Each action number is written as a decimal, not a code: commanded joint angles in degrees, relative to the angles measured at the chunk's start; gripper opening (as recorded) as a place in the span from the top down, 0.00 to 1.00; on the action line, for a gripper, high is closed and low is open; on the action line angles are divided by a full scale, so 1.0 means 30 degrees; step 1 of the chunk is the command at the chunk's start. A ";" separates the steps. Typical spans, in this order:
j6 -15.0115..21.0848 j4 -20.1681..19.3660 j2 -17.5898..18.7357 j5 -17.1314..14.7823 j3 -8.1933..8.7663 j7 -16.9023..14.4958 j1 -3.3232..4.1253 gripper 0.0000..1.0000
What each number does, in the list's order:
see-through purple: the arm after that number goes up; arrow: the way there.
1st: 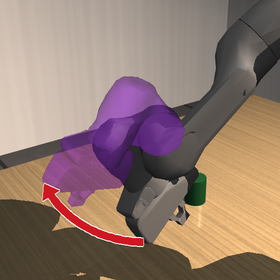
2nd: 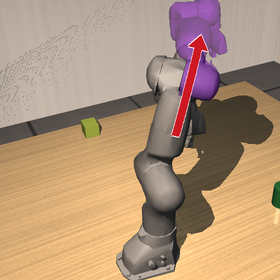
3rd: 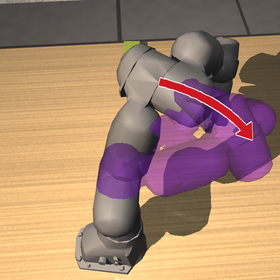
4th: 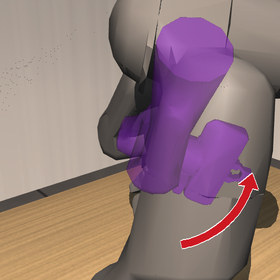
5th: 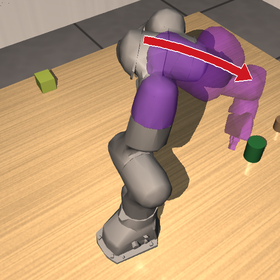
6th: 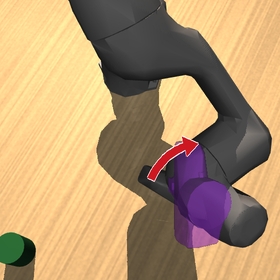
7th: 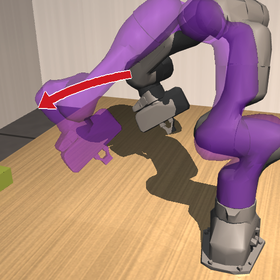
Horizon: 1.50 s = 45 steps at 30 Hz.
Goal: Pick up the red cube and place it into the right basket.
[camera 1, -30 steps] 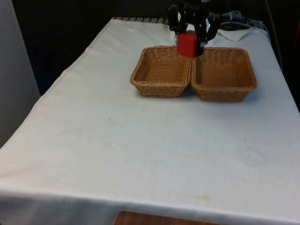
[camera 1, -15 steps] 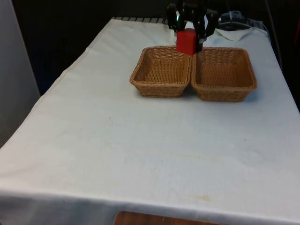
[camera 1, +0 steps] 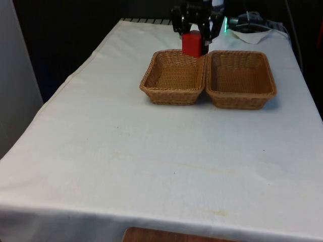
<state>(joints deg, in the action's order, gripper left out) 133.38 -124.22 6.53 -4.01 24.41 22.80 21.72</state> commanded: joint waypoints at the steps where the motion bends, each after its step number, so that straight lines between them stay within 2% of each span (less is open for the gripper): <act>1: 0.0325 -0.0382 -0.0286 0.0191 0.0076 -0.0057 -0.0038 0.98; 6: 0.0382 -0.1031 -0.0630 0.0019 0.0229 -0.0649 -0.0172 0.98; 13: 0.0898 -0.2254 -0.1318 0.0439 0.0592 -0.1375 -0.0286 0.98; 14: 0.0630 -0.2063 -0.1203 0.0248 0.0554 -0.1356 -0.0248 0.98; 21: 0.1280 -0.2865 -0.1280 0.0306 0.0859 -0.2578 -0.0382 0.98; 22: 0.1050 -0.2731 -0.1222 0.0325 0.0840 -0.2445 -0.0363 0.98; 24: 0.1509 -0.3056 -0.1184 0.0248 0.0936 -0.3075 -0.0439 0.98; 29: 0.2292 -0.3724 -0.1089 0.0344 0.1012 -0.3514 -0.0458 0.98; 30: 0.1967 -0.3571 -0.1050 0.0325 0.1031 -0.3476 -0.0458 0.98; 33: 0.3113 -0.4488 -0.1127 0.0401 0.1031 -0.3610 -0.0458 0.98; 37: 0.4049 -0.5367 -0.1203 0.0554 0.1050 -0.3495 -0.0458 0.98; 38: 0.3762 -0.5214 -0.1089 0.0325 0.1012 -0.3629 -0.0458 0.98; 39: 0.4526 -0.5806 -0.1241 0.0592 0.1050 -0.3476 -0.0458 0.98; 45: 0.5978 -0.7086 -0.1222 0.0592 0.1070 -0.3610 -0.0477 0.98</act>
<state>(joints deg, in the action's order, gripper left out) 149.26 -144.04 2.92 -2.92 27.44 11.86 20.34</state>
